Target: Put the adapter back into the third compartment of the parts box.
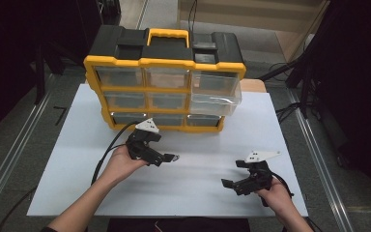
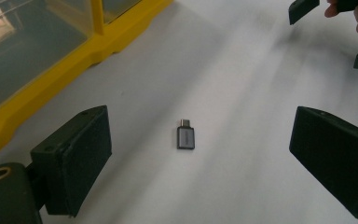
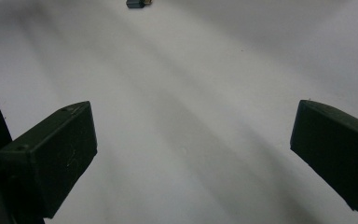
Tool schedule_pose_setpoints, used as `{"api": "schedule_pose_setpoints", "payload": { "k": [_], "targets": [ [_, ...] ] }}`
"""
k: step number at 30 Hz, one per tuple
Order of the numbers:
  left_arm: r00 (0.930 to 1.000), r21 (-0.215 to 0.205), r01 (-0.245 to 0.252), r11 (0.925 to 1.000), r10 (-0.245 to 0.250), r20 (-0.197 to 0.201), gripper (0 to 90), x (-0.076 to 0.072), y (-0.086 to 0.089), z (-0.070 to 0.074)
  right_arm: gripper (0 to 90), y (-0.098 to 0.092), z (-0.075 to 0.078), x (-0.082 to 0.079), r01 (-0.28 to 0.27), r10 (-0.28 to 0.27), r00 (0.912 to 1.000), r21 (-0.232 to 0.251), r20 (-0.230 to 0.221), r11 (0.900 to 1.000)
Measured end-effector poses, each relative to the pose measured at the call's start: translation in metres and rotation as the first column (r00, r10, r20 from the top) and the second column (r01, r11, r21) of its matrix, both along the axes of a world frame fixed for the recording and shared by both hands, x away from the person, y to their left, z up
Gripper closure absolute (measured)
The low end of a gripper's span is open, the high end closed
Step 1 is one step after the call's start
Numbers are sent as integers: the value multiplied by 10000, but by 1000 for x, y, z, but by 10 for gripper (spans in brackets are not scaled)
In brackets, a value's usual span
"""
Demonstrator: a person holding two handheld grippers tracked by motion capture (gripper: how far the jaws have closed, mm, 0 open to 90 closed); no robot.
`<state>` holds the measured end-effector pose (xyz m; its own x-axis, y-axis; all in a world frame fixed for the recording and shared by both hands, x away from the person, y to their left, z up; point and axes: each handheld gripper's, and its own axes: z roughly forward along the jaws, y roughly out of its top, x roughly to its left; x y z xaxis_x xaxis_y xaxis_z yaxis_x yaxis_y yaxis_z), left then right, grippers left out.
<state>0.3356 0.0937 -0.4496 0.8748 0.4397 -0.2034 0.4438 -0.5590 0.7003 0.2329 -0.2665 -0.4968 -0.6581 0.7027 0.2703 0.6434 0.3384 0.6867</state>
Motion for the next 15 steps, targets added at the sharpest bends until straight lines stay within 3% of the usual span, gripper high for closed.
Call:
{"api": "schedule_pose_setpoints", "payload": {
  "k": [3, 9, 13, 15],
  "targets": [
    [9996, 294, -234, 9993, 228, 193, 67, 2, -8, -2, 0, 0, 0, 0, 6, -6, 10000, 12, -28, 10000],
    [9997, 612, -14, 9981, -1, 251, 68, 4, -23, -6, 0, -1, 0, 0, 15, -15, 10000, 14, -24, 10000],
    [9994, 645, 107, 9979, -127, 313, 83, 6, -28, -5, 0, -1, 0, 0, 12, -12, 10000, 7, -27, 10000],
    [9997, 342, 86, 9994, -93, 215, 91, 10, -31, -1, 0, -1, 0, 1, 25, -24, 10000, 37, -49, 10000]
  ]
}}
